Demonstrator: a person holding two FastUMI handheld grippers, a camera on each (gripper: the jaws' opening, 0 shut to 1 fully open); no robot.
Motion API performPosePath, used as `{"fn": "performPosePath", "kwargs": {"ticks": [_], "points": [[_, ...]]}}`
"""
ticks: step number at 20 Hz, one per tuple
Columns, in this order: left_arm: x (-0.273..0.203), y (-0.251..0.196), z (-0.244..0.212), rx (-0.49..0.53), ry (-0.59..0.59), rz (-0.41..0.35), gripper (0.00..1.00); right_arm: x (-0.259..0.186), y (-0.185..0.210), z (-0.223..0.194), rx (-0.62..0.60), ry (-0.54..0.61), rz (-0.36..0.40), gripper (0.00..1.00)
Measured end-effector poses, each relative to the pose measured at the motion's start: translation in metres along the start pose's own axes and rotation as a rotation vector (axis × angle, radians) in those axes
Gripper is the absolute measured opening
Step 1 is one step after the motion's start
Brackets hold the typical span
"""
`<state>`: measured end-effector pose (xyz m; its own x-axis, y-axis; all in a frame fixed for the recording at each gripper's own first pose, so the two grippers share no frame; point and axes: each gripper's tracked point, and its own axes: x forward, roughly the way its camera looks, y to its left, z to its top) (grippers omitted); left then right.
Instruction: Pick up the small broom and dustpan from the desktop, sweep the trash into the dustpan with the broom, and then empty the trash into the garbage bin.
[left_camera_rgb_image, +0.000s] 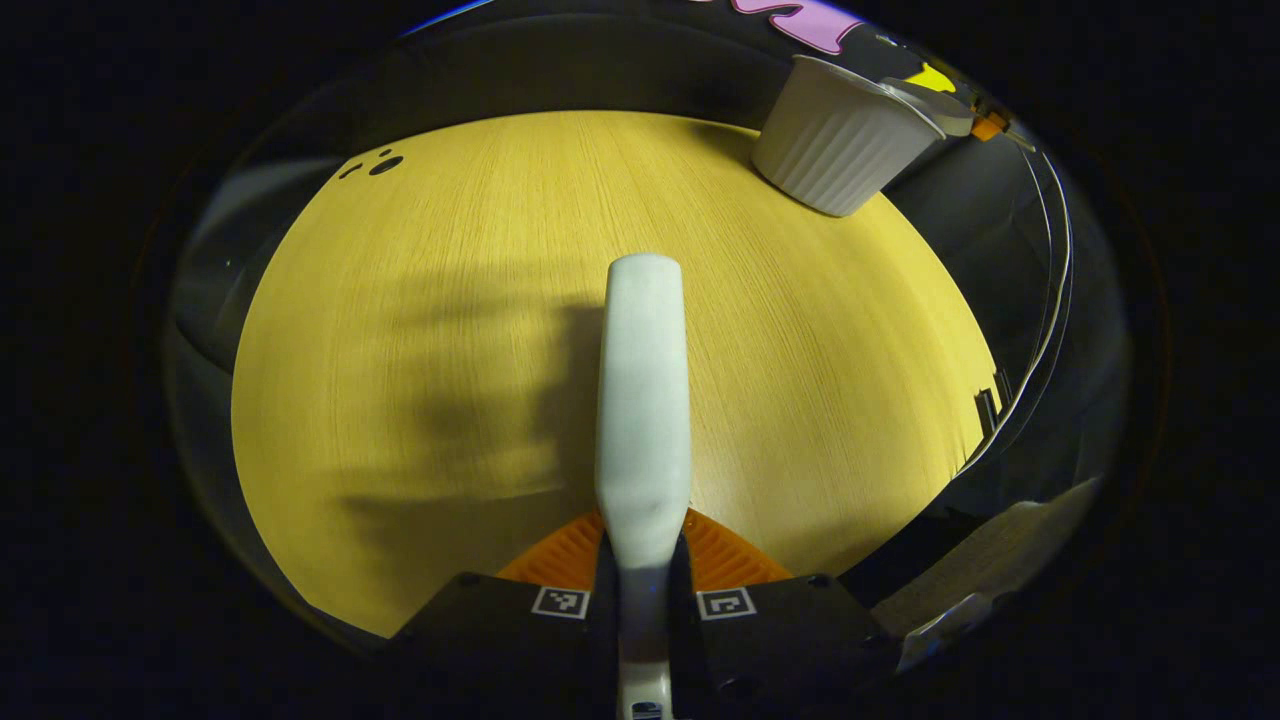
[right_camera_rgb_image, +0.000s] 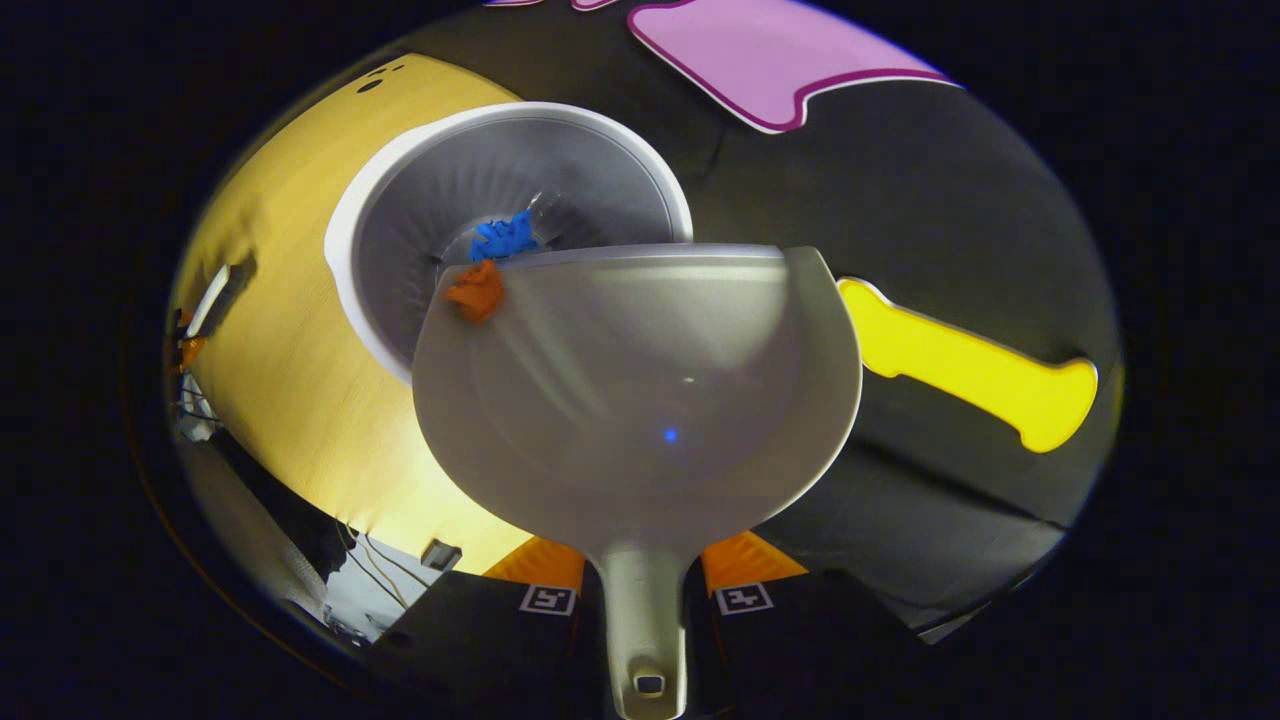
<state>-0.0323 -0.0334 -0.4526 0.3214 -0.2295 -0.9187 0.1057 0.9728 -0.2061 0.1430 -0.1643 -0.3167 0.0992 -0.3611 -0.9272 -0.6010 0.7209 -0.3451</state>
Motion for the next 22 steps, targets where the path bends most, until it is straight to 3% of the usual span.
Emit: {"fn": "performPosePath", "kwargs": {"ticks": [7,8,11,18,19,22], "points": [[0.0,-0.001,-0.001,-0.027,-0.005,0.008,0.25,0.002,-0.001,0.01,-0.042,0.002,0.006,0.35],[0.0,-0.001,0.0,-0.027,-0.006,0.01,0.25,0.002,0.0,0.011,-0.043,-0.003,0.003,0.31],[0.0,-0.001,-0.001,-0.026,-0.009,0.014,0.25,0.001,-0.004,0.008,-0.019,-0.031,-0.013,0.35],[-0.003,-0.001,0.001,0.004,-0.012,0.026,0.25,-0.02,0.007,-0.015,0.214,-0.246,0.06,0.36],[-0.003,0.0,0.002,0.013,-0.013,0.028,0.25,-0.025,0.012,-0.02,0.249,-0.28,0.077,0.39],[-0.004,0.0,0.004,0.038,-0.018,0.037,0.25,-0.04,0.027,-0.04,0.319,-0.357,0.117,0.36]]}}
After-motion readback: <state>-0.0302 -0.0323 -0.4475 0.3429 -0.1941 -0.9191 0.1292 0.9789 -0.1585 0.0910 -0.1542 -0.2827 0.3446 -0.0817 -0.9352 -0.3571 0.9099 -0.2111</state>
